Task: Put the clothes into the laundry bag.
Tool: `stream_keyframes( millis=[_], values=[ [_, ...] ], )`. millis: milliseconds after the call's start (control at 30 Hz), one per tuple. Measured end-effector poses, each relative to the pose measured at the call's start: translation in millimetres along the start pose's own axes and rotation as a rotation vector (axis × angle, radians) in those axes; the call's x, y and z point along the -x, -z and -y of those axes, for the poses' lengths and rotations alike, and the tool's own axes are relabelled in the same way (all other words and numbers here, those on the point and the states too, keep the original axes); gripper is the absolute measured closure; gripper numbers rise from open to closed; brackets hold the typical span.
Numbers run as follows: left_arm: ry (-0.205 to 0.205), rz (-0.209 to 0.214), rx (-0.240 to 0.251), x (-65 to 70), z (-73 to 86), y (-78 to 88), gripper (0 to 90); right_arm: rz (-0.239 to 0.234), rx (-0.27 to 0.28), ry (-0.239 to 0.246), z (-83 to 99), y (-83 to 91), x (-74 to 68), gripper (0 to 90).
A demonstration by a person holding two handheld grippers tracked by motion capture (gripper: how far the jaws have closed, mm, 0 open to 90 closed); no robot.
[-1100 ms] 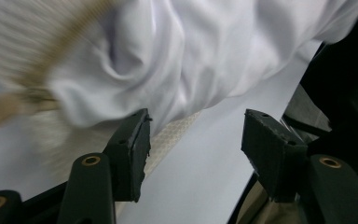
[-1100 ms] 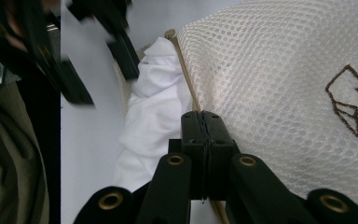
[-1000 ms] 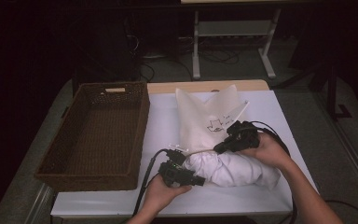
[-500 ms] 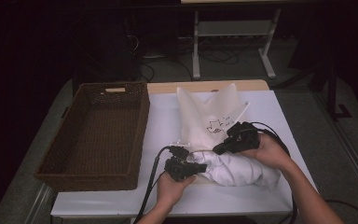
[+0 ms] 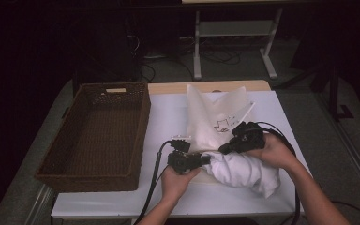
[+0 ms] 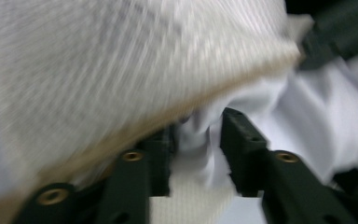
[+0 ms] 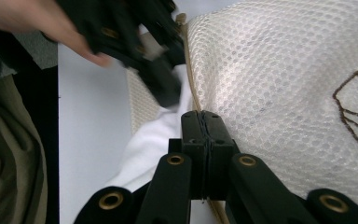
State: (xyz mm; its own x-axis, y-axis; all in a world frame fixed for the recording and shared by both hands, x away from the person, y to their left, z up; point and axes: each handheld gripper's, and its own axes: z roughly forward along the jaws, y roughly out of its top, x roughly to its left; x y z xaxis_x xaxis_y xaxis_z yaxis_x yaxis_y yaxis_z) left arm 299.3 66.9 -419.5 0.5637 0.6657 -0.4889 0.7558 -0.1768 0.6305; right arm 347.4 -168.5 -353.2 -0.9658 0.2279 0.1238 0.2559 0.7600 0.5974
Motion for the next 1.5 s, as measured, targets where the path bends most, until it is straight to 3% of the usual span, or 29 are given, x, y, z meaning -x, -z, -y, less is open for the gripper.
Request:
stream_keyframes(
  millis=[33,133,167,267,333,367,400,433,500,567,867,933,1000,1167,1233,1300,1400,1500],
  values=[
    [-0.003,0.016,-0.035,1.8,3.7,8.4,52.9,0.002,0.013,-0.007,2.2,2.6,1.9,88.8],
    [-0.031,0.027,-0.060,5.3,8.6,13.5,46.3,0.011,0.021,-0.010,1.8,4.7,2.5,88.8],
    [-0.020,0.067,-0.112,7.1,11.6,7.6,44.2,0.012,0.022,-0.011,0.1,5.2,3.2,88.8],
    [-0.021,0.076,-0.142,8.9,12.3,-5.1,41.4,0.016,0.018,-0.005,-2.7,3.3,2.8,88.7],
    [0.032,0.110,-0.169,6.7,10.6,-29.5,39.6,0.017,0.009,0.002,-4.7,-0.2,0.7,88.7],
    [0.032,0.110,-0.169,6.7,10.6,-29.5,41.0,0.017,0.009,0.002,-4.7,-0.2,0.7,88.7],
    [0.036,0.101,-0.157,5.9,9.8,-35.3,41.0,0.015,0.005,0.002,-4.5,-0.6,0.8,88.8],
    [0.029,0.086,-0.097,4.8,9.4,-39.6,60.3,0.012,0.005,0.003,-4.0,-1.8,1.2,88.7],
    [0.026,0.097,-0.046,4.0,9.8,-39.0,78.3,0.009,0.011,0.011,-4.3,-1.7,0.5,88.7],
    [0.018,0.095,-0.038,5.2,10.1,-37.9,83.3,0.003,0.019,0.016,-4.7,-1.3,0.1,88.7],
    [0.022,0.156,0.003,19.7,15.6,-17.7,84.8,-0.054,0.026,0.072,-17.5,-1.0,-11.5,88.8],
    [0.005,0.176,0.018,27.6,18.9,-10.4,84.9,-0.073,0.034,0.092,-21.8,1.8,-16.1,88.8],
    [0.008,0.174,0.028,28.4,19.1,-9.0,84.9,-0.078,0.030,0.099,-23.9,3.5,-18.8,88.8],
    [0.067,0.134,0.070,22.6,15.6,-16.5,84.8,-0.068,0.017,0.096,-25.6,3.9,-18.5,88.8],
    [0.095,0.068,0.117,16.8,12.3,-22.9,84.8,-0.071,0.026,0.101,-25.9,4.9,-20.2,88.8],
    [0.118,0.044,0.137,11.1,11.0,-25.3,84.6,-0.058,0.034,0.098,-25.2,9.6,-21.3,88.8],
    [0.112,0.037,0.133,7.8,9.9,-24.7,82.4,-0.009,-0.009,0.048,-15.0,9.1,-9.6,88.8],
    [0.070,0.028,0.097,9.2,11.3,-18.5,77.2,-0.009,-0.025,0.017,-7.1,4.4,-2.4,88.7]
  ],
)
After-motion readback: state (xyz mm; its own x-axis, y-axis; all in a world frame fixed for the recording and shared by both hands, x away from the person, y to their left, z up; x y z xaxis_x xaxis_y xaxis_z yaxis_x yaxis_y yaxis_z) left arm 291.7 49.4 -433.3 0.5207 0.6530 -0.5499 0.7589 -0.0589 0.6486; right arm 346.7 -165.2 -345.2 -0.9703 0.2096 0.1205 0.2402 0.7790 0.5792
